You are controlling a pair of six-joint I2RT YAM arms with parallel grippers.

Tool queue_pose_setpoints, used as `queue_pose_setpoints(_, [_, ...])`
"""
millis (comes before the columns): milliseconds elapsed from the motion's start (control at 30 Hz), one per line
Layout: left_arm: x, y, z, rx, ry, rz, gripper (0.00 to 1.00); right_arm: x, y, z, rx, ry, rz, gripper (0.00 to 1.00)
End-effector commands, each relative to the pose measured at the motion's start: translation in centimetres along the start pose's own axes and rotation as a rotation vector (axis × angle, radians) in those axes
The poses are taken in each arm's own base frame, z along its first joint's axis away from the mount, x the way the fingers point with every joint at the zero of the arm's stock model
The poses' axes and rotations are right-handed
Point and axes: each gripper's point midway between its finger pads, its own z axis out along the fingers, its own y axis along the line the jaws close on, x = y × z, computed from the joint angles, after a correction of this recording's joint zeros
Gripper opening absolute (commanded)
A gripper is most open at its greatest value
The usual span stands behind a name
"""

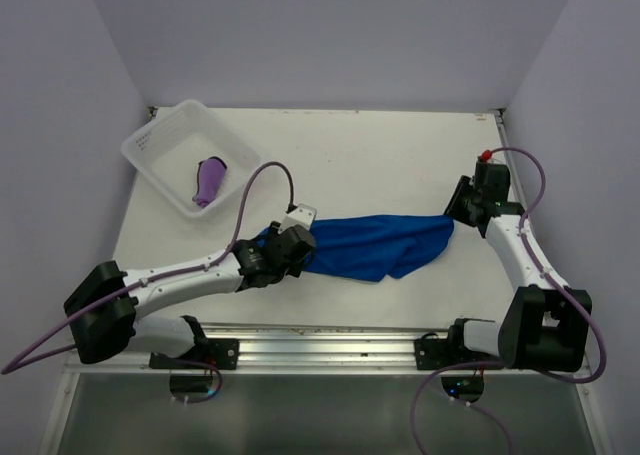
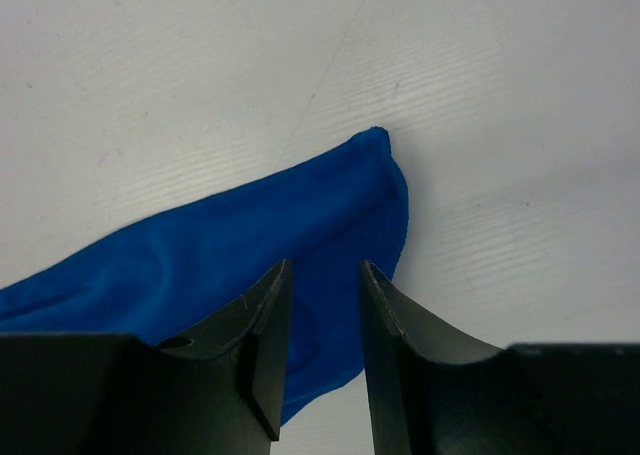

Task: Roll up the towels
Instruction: Flatten the towel

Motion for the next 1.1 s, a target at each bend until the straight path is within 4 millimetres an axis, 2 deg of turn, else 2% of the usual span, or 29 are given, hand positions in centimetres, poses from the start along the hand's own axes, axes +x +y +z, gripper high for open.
queue_pose_setpoints(0, [-2.5,-2.0,-1.4,0.129,-0.111,-0.108,0.59,-1.5,0.7,-0.6,-0.028,-0.033,-0.001,0.36])
queue_pose_setpoints(33, [-3.8,-2.4,-2.3,0.178,-0.165,-0.129,0.62,-1.4,0.7,-0.6,-0.028,-0.031,-0.001,0.36])
queue_pose_setpoints(100, [-3.9,-2.5,-2.7,0.215,-0.201,-0.141,0.7,-1.4,0.7,-0.6,-0.028,-0.033,-0.001,0.36])
queue_pose_setpoints(133, [-5.1,-3.0,-3.5,0.276,-0.254,-0.154,0.71,-1.4,0.7,-0.6,-0.03,-0.036,-0.001,0.35])
queue_pose_setpoints(200, [-4.7,-2.5,-3.5,0.28,-0.262,-0.177,0.74,-1.3,1.3,-0.6,-0.066,-0.029,0.0,0.33])
queue_pose_setpoints(267, [-3.7,-0.8,-2.9,0.206,-0.226,-0.246,0.75,-1.1,1.5,-0.4,-0.082,-0.023,0.001,0.32])
queue_pose_setpoints(333, [-1.9,1.3,-1.6,0.125,-0.151,-0.342,0.76,-0.8,2.0,-0.3,-0.106,-0.014,0.003,0.31])
queue_pose_setpoints(400, [-0.1,2.4,-0.8,0.131,-0.098,-0.435,0.75,-0.5,2.3,-0.1,-0.125,-0.002,0.004,0.3])
queue_pose_setpoints(433, [-0.8,3.7,-0.3,0.123,-0.123,-0.524,0.75,-0.4,2.3,0.0,-0.129,0.003,0.002,0.29])
queue_pose_setpoints(467, [-0.2,4.1,-0.1,0.128,-0.122,-0.561,0.76,-0.2,2.4,0.2,-0.131,0.011,0.001,0.28])
queue_pose_setpoints(500, [-1.1,4.5,-0.6,0.154,-0.163,-0.607,0.77,-0.1,2.4,0.2,-0.132,0.013,0.001,0.28])
queue_pose_setpoints(533, [-2.5,4.7,-0.9,0.198,-0.212,-0.664,0.78,0.0,2.5,0.2,-0.136,0.017,0.0,0.28])
queue_pose_setpoints(600, [-2.8,4.9,-1.2,0.24,-0.265,-0.711,0.8,0.1,2.7,0.3,-0.144,0.024,-0.002,0.27])
queue_pose_setpoints(633, [-4.4,5.1,-2.3,0.293,-0.337,-0.761,0.8,0.0,3.0,0.2,-0.152,0.024,-0.01,0.27])
queue_pose_setpoints(667, [-5.1,5.3,-2.8,0.315,-0.376,-0.786,0.8,0.0,3.1,0.2,-0.154,0.023,-0.013,0.26])
queue_pose_setpoints(767, [-4.4,5.6,-2.6,0.334,-0.377,-0.851,0.85,0.0,3.3,0.1,-0.158,0.025,-0.02,0.25])
queue_pose_setpoints(867, [-3.2,5.3,-1.1,0.375,-0.309,-0.878,0.8,0.1,3.4,0.1,-0.163,0.03,-0.019,0.14])
queue_pose_setpoints(1067, [-2.2,5.9,0.2,0.401,-0.254,-0.918,0.8,0.1,4.0,-0.6,-0.177,0.026,-0.041,0.13])
